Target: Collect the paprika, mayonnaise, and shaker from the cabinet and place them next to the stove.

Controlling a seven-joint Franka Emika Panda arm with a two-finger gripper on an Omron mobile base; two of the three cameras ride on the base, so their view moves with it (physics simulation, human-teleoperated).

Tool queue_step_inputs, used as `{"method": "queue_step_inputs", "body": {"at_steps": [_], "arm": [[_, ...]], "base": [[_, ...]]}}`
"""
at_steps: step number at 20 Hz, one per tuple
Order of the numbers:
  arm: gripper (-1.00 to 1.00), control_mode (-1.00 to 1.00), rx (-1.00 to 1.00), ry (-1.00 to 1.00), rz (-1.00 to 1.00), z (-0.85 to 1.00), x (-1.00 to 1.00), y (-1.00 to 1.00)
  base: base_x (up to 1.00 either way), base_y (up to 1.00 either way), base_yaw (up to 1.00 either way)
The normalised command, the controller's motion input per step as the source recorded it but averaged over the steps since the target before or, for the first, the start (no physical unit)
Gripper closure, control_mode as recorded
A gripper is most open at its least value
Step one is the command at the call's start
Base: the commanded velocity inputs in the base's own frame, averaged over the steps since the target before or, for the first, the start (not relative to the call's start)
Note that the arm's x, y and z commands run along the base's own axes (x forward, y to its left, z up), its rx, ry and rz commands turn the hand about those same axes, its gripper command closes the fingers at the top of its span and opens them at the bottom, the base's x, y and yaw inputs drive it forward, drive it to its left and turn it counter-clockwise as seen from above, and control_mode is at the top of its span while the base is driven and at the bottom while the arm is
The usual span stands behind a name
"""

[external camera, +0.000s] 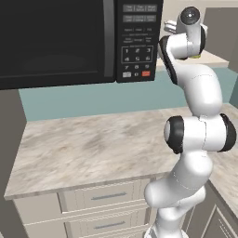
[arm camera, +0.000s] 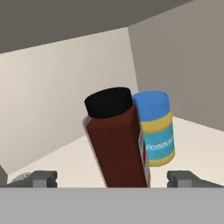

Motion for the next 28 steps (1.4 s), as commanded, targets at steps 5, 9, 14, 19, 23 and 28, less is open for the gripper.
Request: {"method": "queue_step_inputs", "body": {"at_steps": [5, 9, 14, 19, 23, 28], "arm": [[-1.0, -1.0, 0.0, 0.0, 0.0, 0.0, 0.18, -0.05], [-1.0, -1.0, 0.0, 0.01, 0.0, 0.0, 0.24, -0.16], [-1.0, -1.0, 0.0, 0.01, 0.0, 0.0, 0.22, -0.33], [-1.0, -1.0, 0.0, 0.03, 0.0, 0.0, 0.14, -0.34], [-1.0, -1.0, 0.0, 0.04, -0.01, 0.0, 0.04, -0.06], [-1.0, -1.0, 0.0, 0.01, 0.0, 0.0, 0.0, 0.03]], "base": [[0.0, 0.0, 0.0], [0.0, 0.0, 0.0], [0.0, 0.0, 0.0], [0.0, 0.0, 0.0], [0.0, 0.0, 0.0], [0.0, 0.0, 0.0]]}}
